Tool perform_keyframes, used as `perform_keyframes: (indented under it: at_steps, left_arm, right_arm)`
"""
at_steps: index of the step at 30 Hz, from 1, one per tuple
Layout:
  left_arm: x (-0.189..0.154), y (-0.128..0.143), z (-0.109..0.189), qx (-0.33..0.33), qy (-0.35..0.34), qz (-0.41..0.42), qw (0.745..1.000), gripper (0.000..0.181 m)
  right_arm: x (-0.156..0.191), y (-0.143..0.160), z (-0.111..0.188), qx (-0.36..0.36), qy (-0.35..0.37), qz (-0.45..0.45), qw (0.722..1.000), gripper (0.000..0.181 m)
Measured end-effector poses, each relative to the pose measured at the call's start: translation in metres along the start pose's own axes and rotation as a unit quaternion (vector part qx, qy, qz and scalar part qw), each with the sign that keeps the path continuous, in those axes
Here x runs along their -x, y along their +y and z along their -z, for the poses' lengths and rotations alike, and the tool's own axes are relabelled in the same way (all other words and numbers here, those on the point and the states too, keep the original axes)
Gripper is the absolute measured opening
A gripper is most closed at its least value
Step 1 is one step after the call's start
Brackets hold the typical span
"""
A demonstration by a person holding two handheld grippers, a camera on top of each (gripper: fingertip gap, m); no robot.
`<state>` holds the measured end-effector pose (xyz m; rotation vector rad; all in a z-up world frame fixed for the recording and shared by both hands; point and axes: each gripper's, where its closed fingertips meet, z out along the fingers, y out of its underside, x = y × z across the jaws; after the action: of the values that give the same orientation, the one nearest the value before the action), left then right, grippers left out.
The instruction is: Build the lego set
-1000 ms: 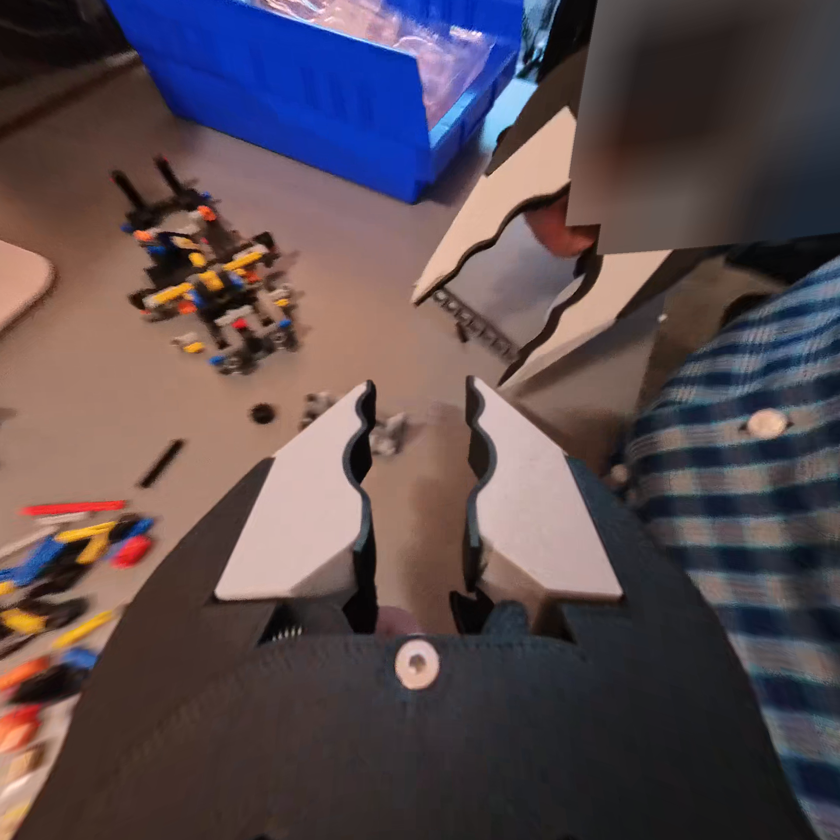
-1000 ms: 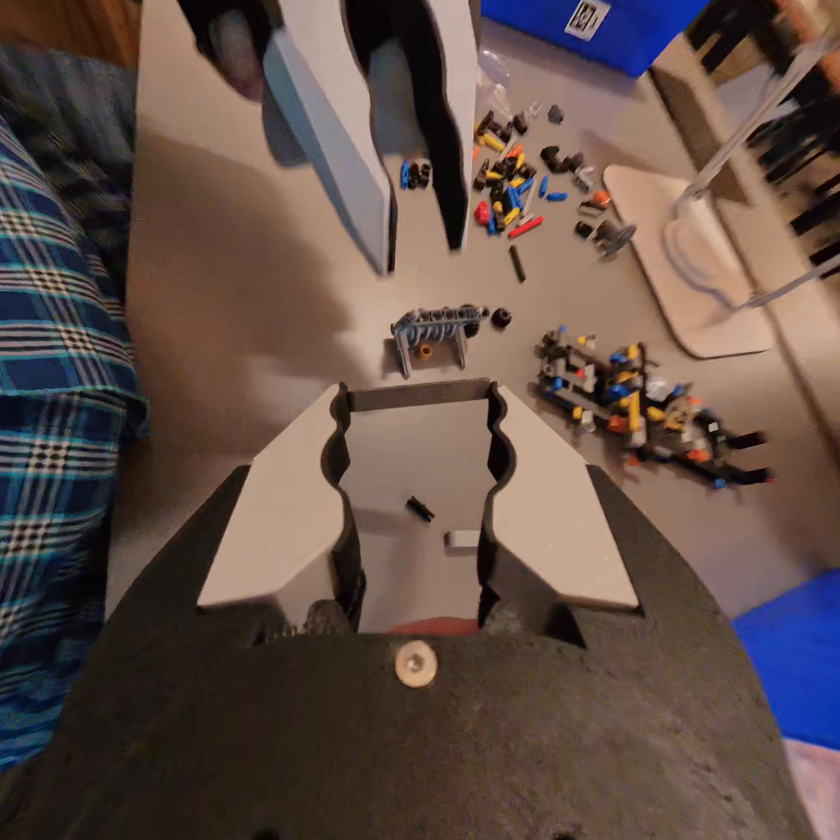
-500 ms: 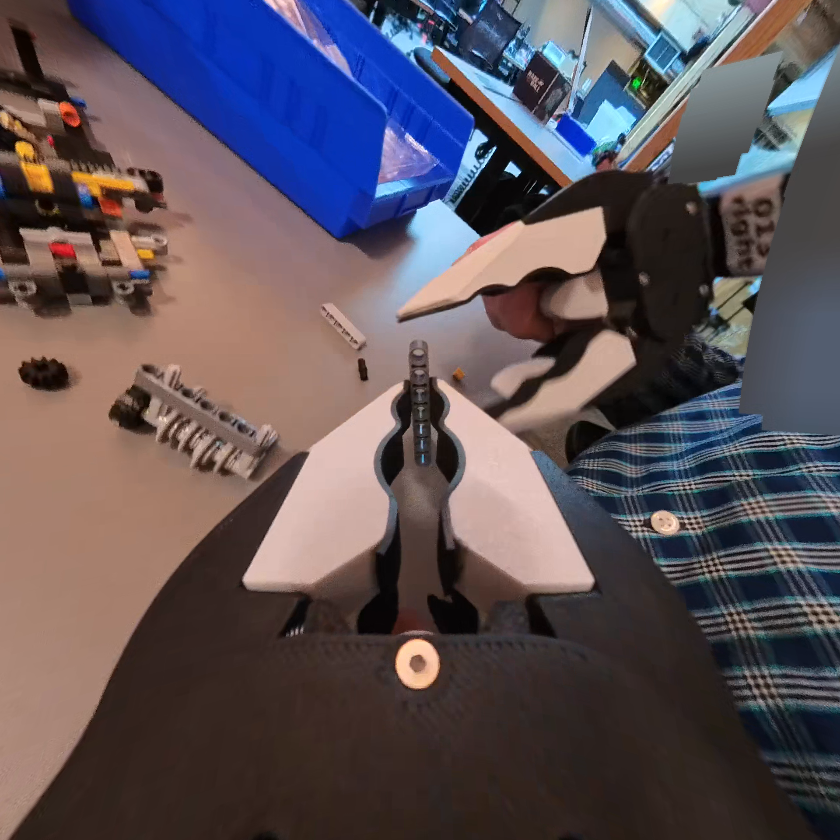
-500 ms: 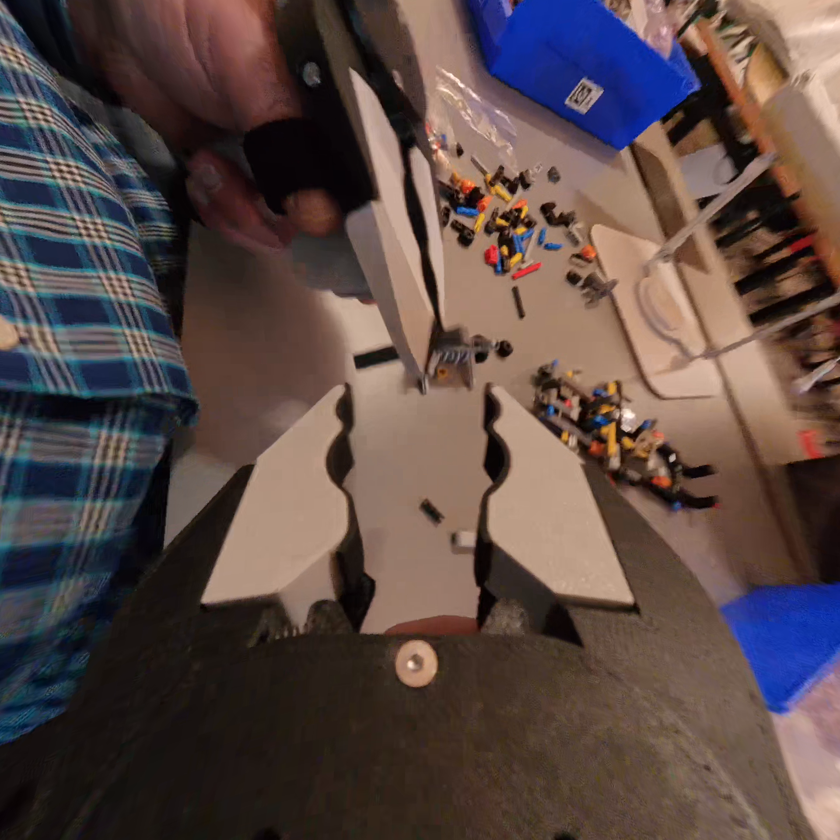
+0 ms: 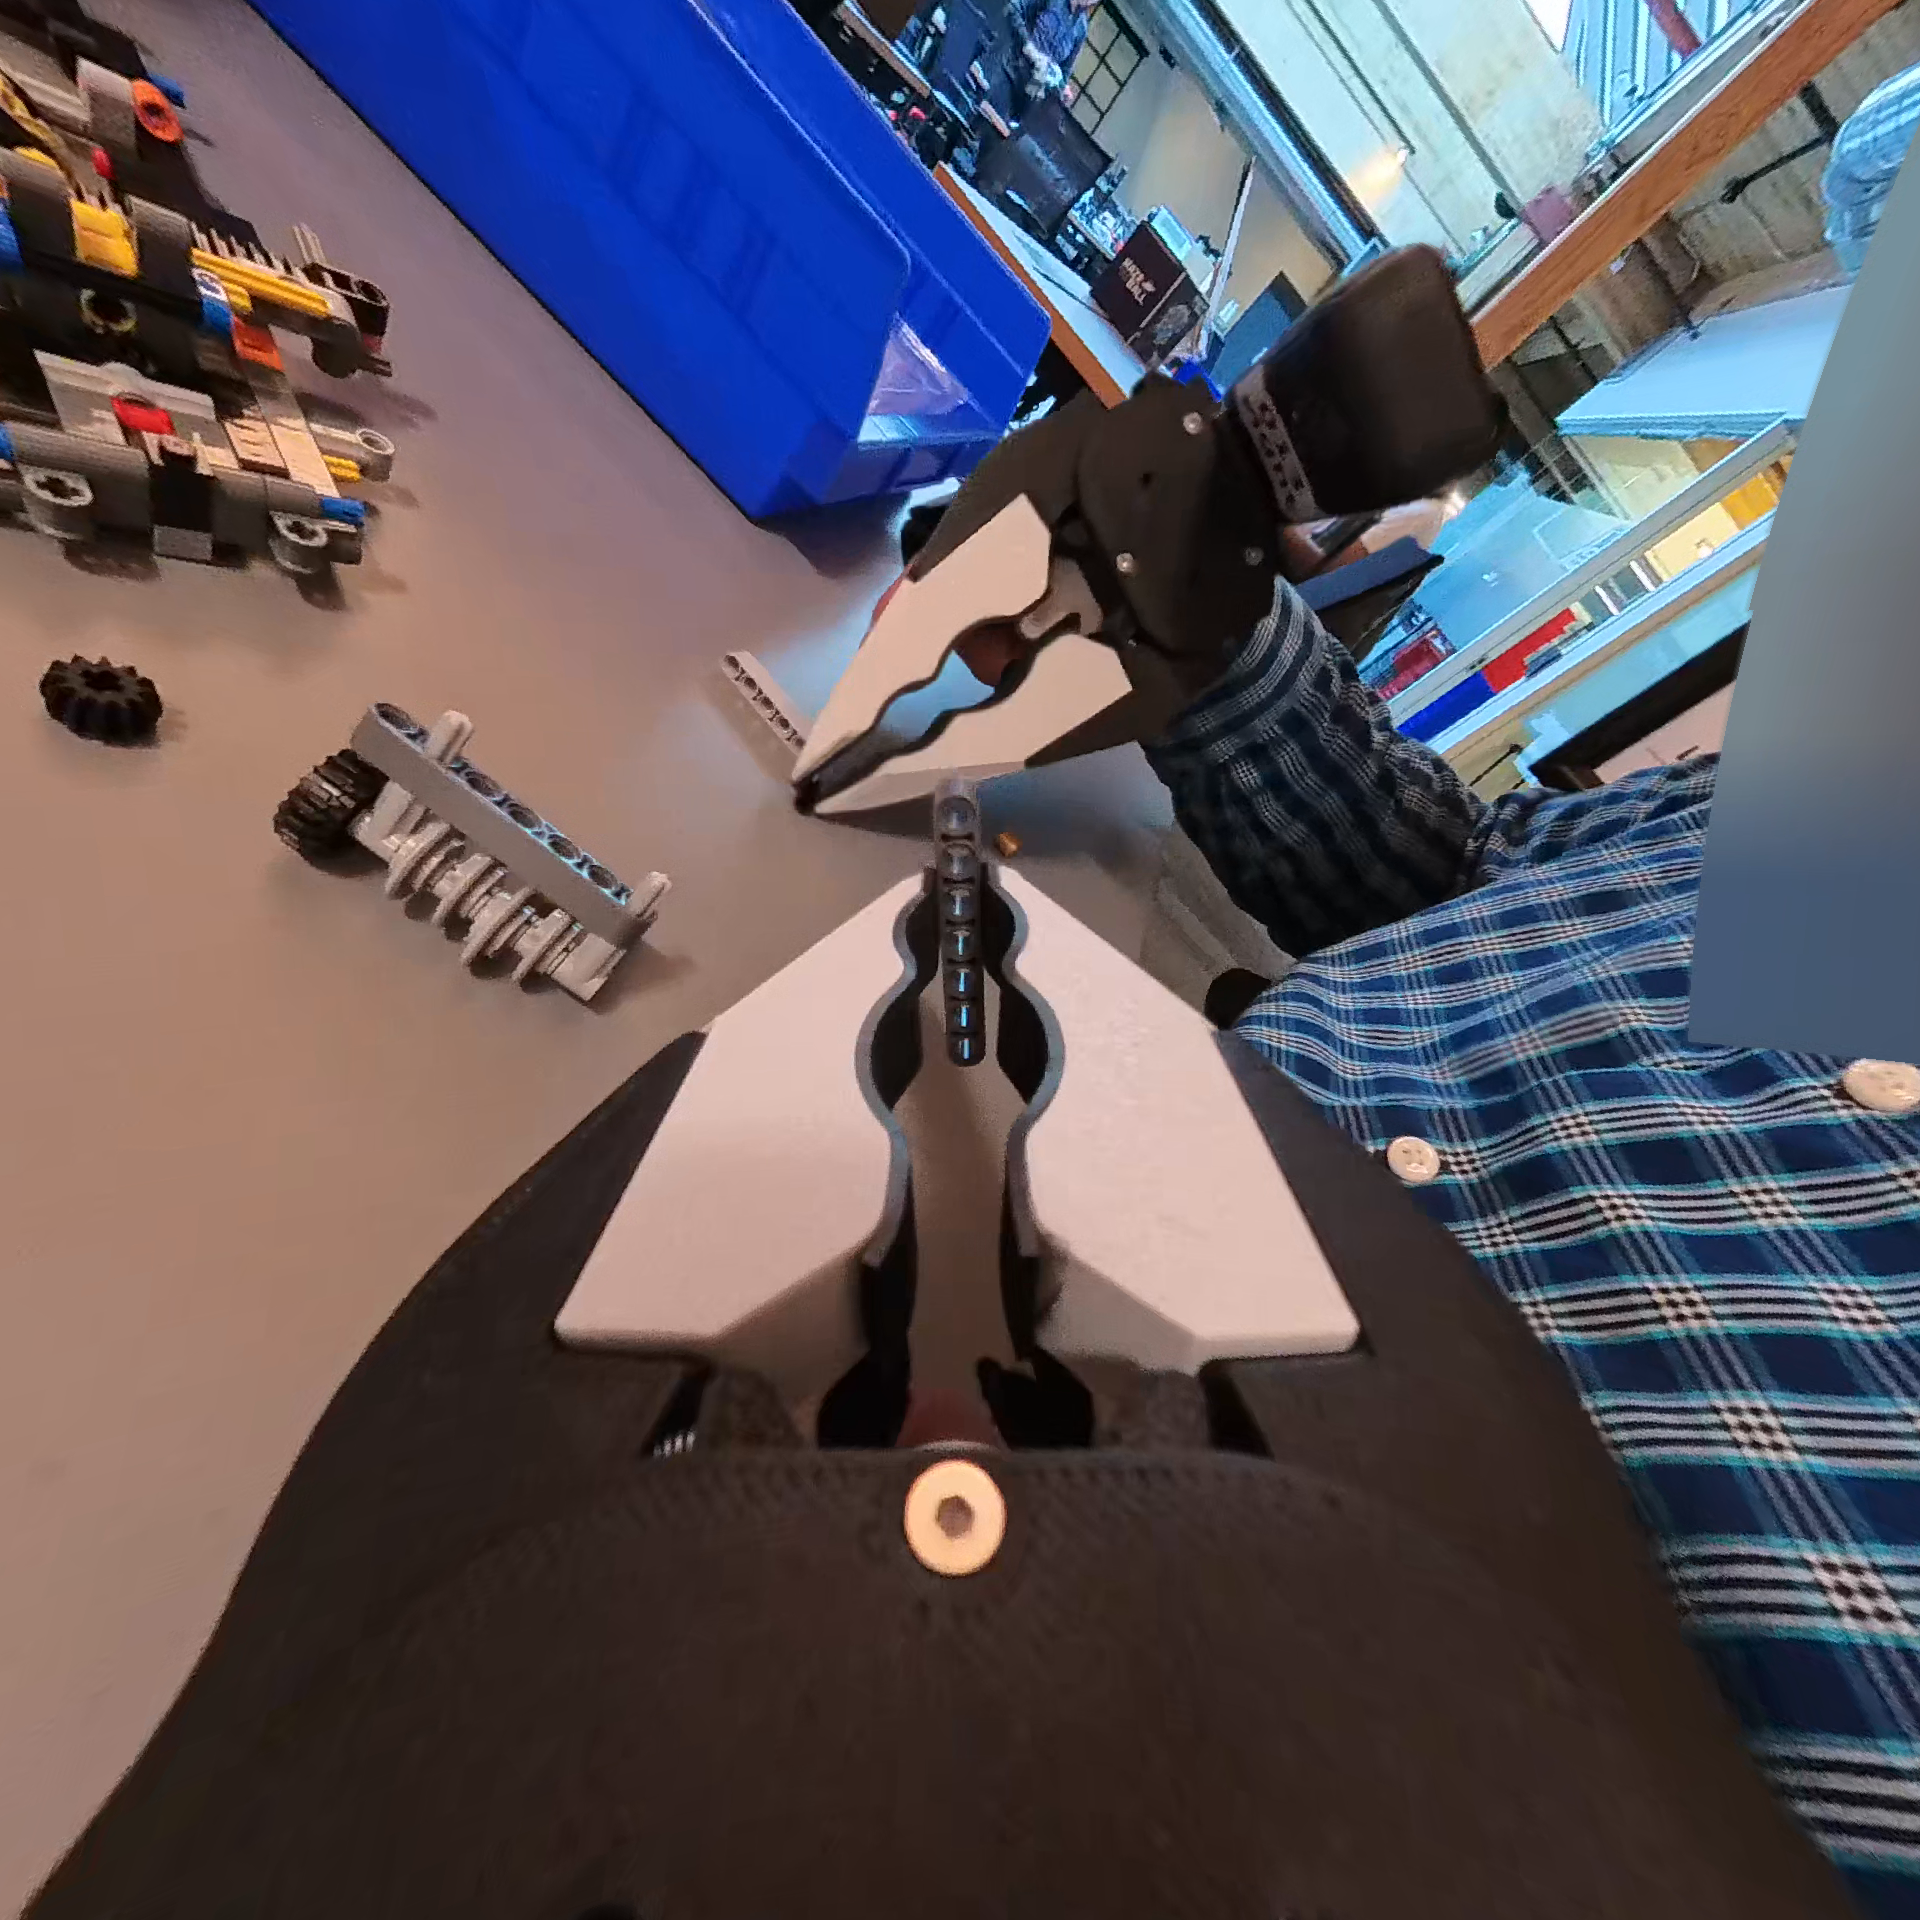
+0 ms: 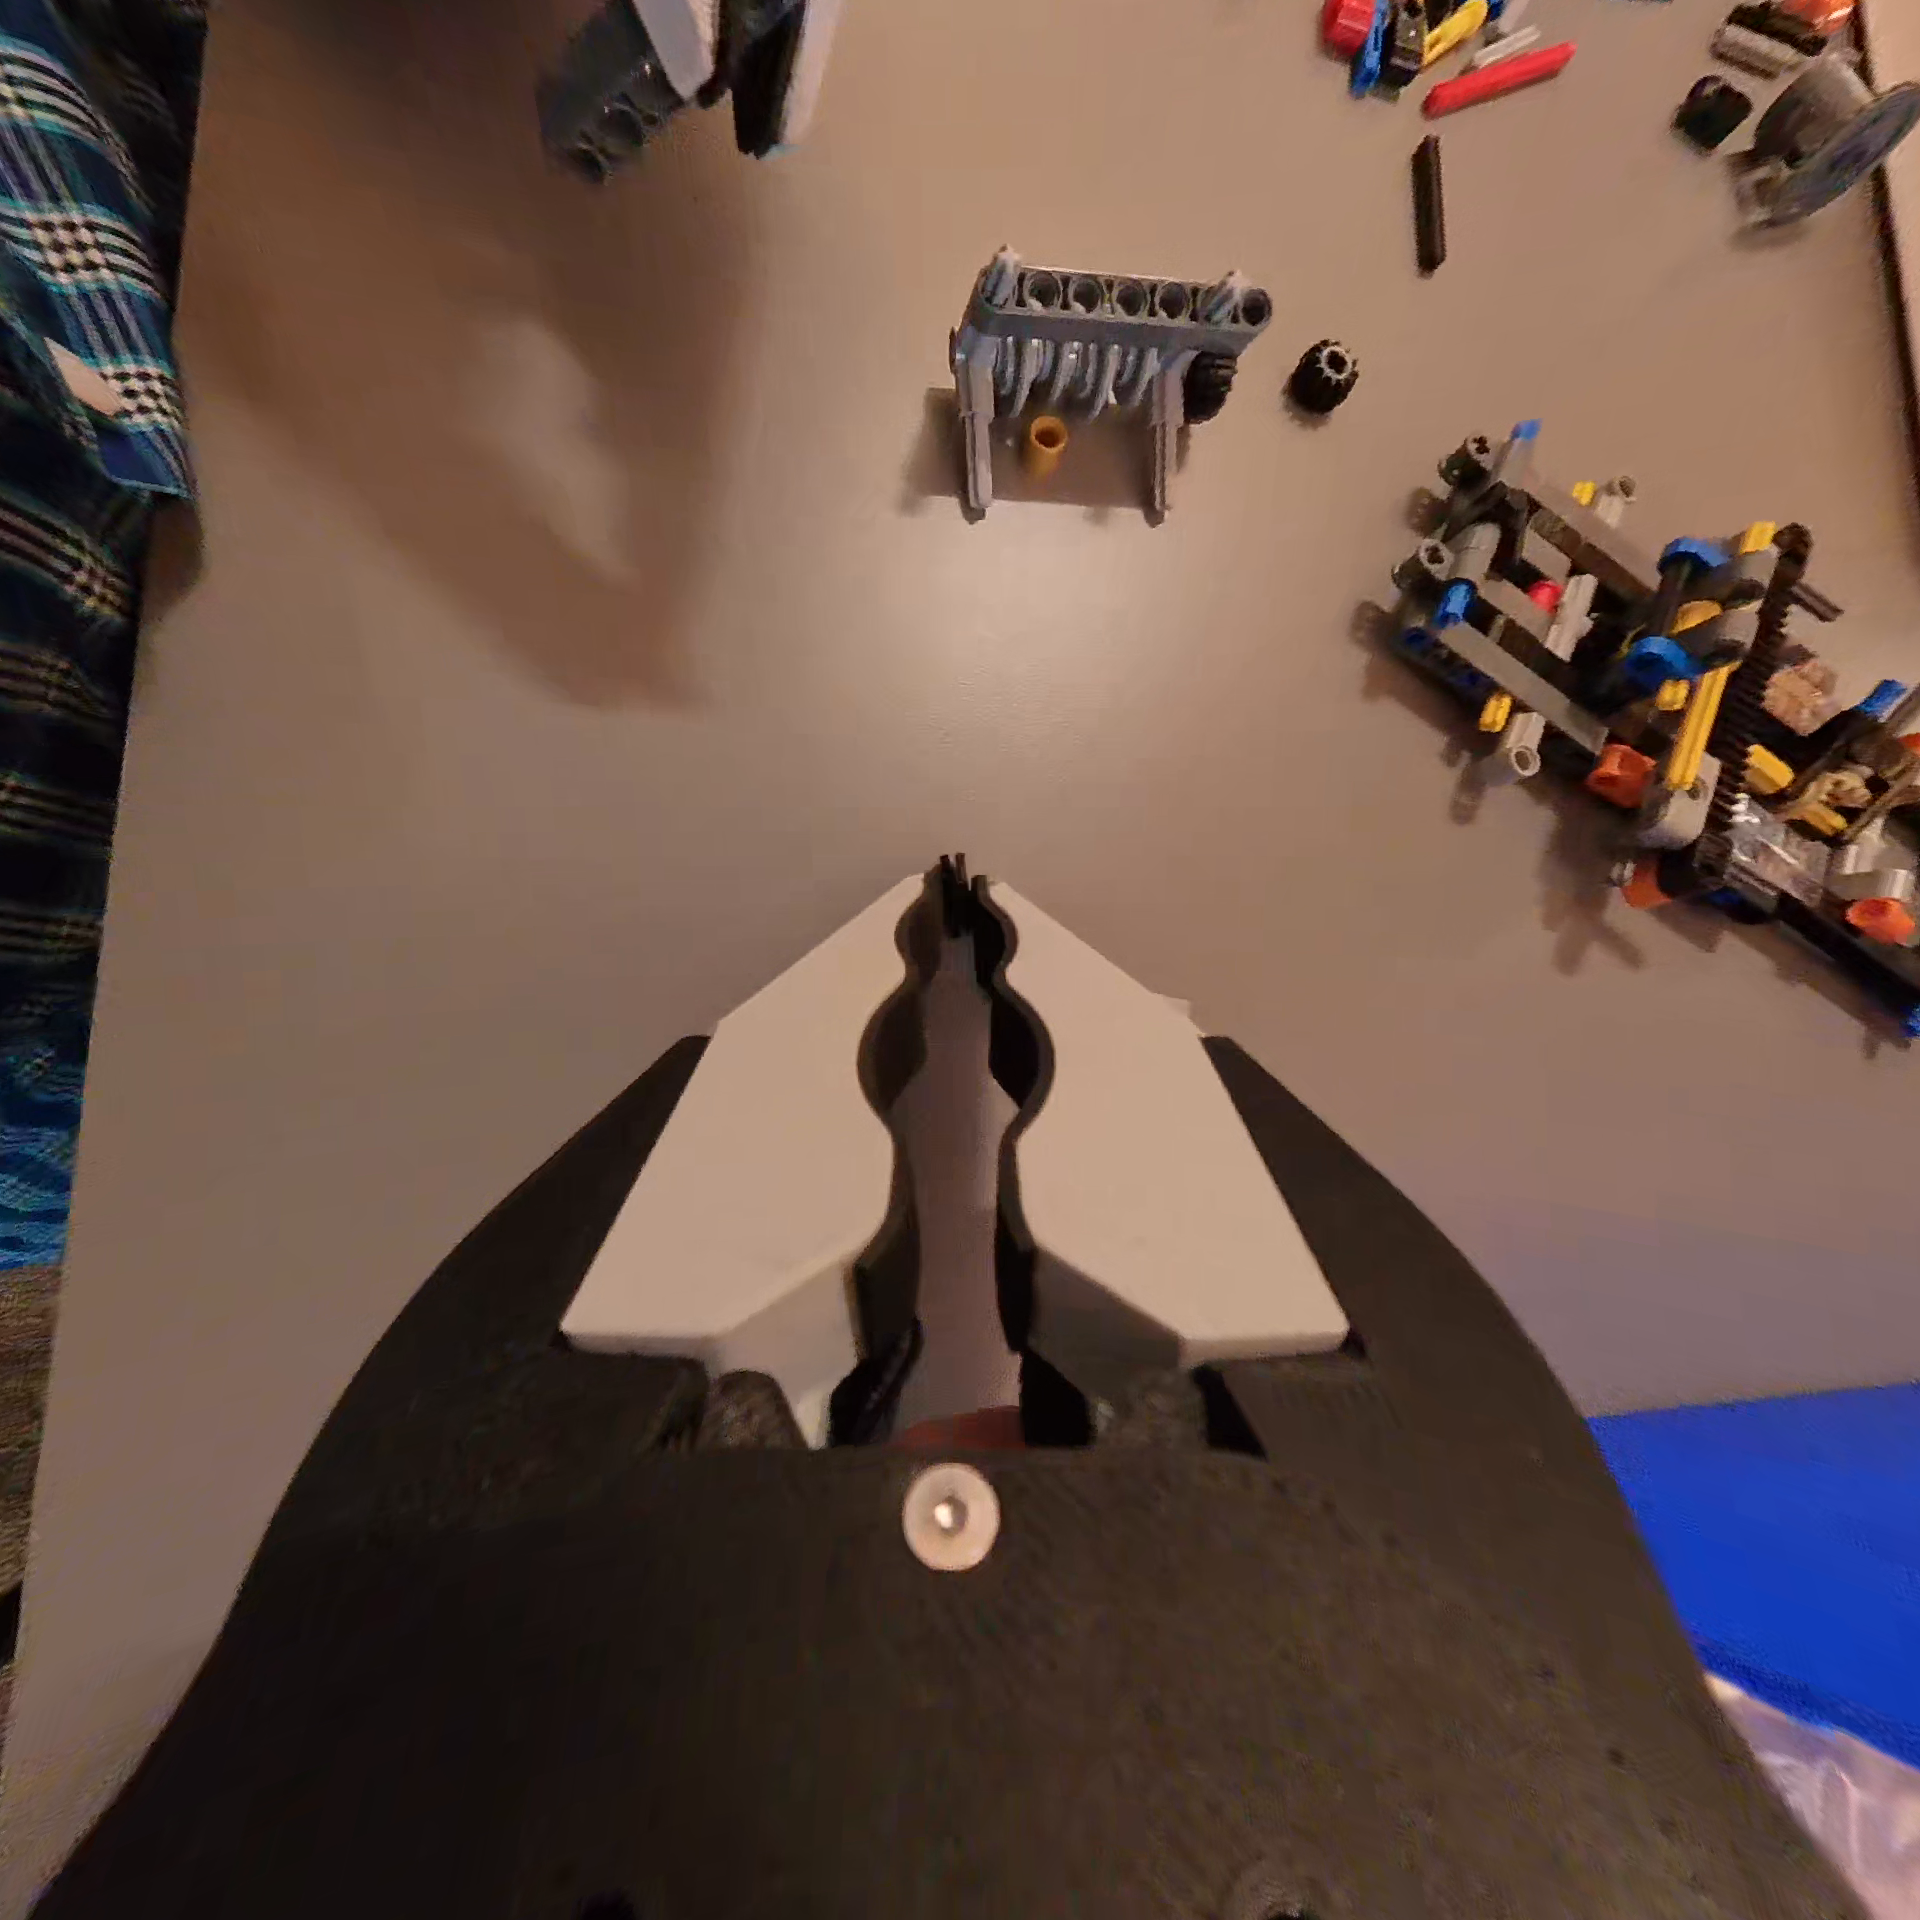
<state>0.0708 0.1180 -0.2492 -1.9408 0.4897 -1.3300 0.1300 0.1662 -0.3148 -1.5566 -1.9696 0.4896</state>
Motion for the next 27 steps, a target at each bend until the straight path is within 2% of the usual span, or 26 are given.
perform_keyframes:
  at_steps: [6,11,16,18,21,24,27]
  left_arm:
    - [0.000,-0.003,-0.001,-0.002,0.010,-0.005,1.000,0.003]
    - [0.000,-0.006,-0.001,-0.009,0.013,-0.013,1.000,0.004]
    - [0.001,-0.006,-0.003,0.001,0.008,-0.029,1.000,0.004]
    - [0.006,0.001,-0.005,0.028,-0.013,-0.044,0.999,0.004]
    - [0.020,0.019,-0.004,0.100,-0.063,-0.063,0.991,0.005]
    - [0.035,0.029,0.000,0.171,-0.132,-0.125,0.968,0.004]
    - [0.046,0.034,-0.002,0.266,-0.208,-0.246,0.909,0.004]
  right_arm:
    - [0.000,-0.006,0.001,-0.030,-0.020,-0.031,0.999,0.000]
    - [0.001,-0.047,0.017,-0.103,0.001,-0.059,0.993,0.001]
    - [0.008,-0.083,0.017,-0.124,0.013,-0.027,0.992,0.001]
    - [0.012,-0.085,0.012,-0.122,0.005,-0.022,0.992,0.001]
    - [0.014,-0.079,0.008,-0.115,0.002,-0.026,0.993,0.001]
    - [0.015,-0.066,0.004,-0.094,0.006,-0.030,0.995,0.001]
    - [0.017,-0.056,0.007,-0.088,0.011,-0.039,0.995,0.000]
